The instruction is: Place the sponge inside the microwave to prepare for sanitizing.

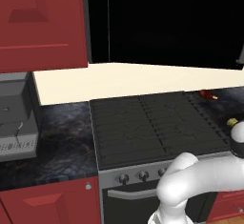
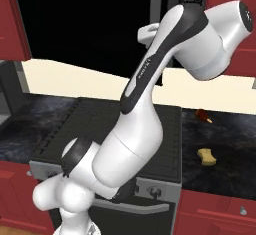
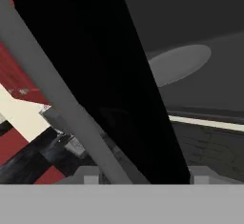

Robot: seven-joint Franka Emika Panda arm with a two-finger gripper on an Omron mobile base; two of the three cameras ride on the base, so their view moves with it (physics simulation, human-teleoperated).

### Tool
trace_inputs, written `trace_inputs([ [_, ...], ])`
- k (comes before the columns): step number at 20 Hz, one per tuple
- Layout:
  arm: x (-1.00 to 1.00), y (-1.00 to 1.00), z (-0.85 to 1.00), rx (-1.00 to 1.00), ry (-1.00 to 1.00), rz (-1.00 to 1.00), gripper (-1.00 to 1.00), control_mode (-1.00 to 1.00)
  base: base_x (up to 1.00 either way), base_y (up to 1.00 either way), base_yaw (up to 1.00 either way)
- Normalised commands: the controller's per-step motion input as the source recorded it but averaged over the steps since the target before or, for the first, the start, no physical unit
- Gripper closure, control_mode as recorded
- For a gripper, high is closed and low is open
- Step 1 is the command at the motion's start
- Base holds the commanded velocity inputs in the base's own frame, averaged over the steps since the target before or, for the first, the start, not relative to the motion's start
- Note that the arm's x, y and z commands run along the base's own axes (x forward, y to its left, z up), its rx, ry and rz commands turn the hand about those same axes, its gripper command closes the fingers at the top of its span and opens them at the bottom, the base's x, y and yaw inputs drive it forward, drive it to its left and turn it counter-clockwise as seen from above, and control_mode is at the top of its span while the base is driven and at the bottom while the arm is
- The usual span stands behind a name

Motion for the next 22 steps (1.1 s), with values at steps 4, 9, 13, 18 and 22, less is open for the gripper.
trace_inputs([
  [4,-0.72,0.74,-0.14,0.0,-0.01,0.0,1.0,-1.0,0.0,0.0,0.0],
  [9,-0.71,0.74,-0.17,0.0,-0.04,0.0,1.0,-1.0,0.0,0.0,0.0],
  [13,-0.64,0.75,-0.23,0.0,-0.06,-0.03,1.0,-1.0,0.0,0.0,0.0],
  [18,-0.5,0.77,-0.24,0.0,-0.05,-0.06,1.0,-1.0,0.0,0.0,0.0],
  [22,-0.46,0.78,-0.18,0.0,-0.02,-0.05,1.0,-1.0,0.0,0.0,0.0],
])
